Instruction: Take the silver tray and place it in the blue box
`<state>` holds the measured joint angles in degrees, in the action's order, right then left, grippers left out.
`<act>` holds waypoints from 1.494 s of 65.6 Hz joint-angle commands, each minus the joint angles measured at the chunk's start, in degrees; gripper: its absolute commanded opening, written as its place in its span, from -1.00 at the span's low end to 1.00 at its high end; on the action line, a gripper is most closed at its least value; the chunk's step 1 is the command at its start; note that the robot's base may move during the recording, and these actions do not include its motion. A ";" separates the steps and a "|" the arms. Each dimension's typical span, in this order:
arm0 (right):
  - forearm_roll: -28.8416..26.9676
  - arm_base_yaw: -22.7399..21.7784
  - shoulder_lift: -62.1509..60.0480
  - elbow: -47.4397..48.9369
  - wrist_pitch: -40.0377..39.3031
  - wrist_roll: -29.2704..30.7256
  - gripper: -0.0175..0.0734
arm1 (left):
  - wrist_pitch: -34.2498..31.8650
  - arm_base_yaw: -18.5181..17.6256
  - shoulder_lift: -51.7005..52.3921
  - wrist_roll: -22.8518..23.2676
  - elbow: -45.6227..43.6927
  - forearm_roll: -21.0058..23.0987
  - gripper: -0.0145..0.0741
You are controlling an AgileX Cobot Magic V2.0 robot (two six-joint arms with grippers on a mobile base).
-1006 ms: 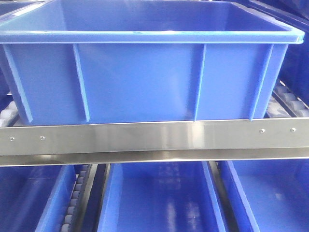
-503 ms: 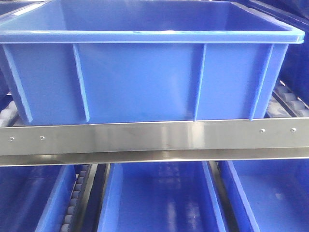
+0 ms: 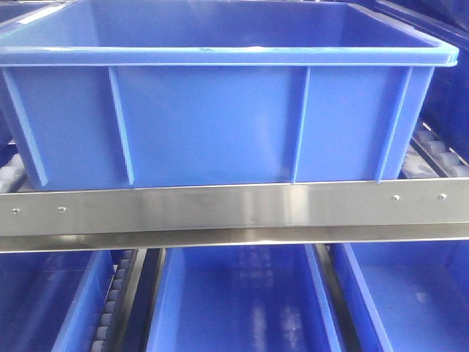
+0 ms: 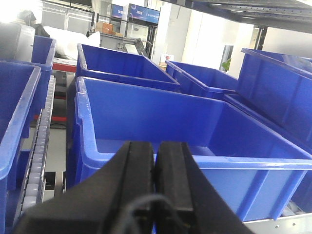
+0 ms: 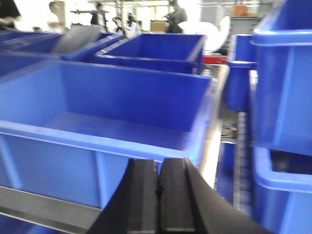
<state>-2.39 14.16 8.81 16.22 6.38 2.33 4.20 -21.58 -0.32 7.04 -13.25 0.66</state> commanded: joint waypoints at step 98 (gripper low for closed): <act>3.26 -12.86 -10.57 -16.77 -12.14 -2.66 -0.49 | -5.31 3.42 -0.57 -1.77 -1.48 -2.88 -0.70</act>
<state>0.00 1.50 -0.60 -1.62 -1.11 0.00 4.20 -20.77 -0.32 7.04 -13.25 -0.97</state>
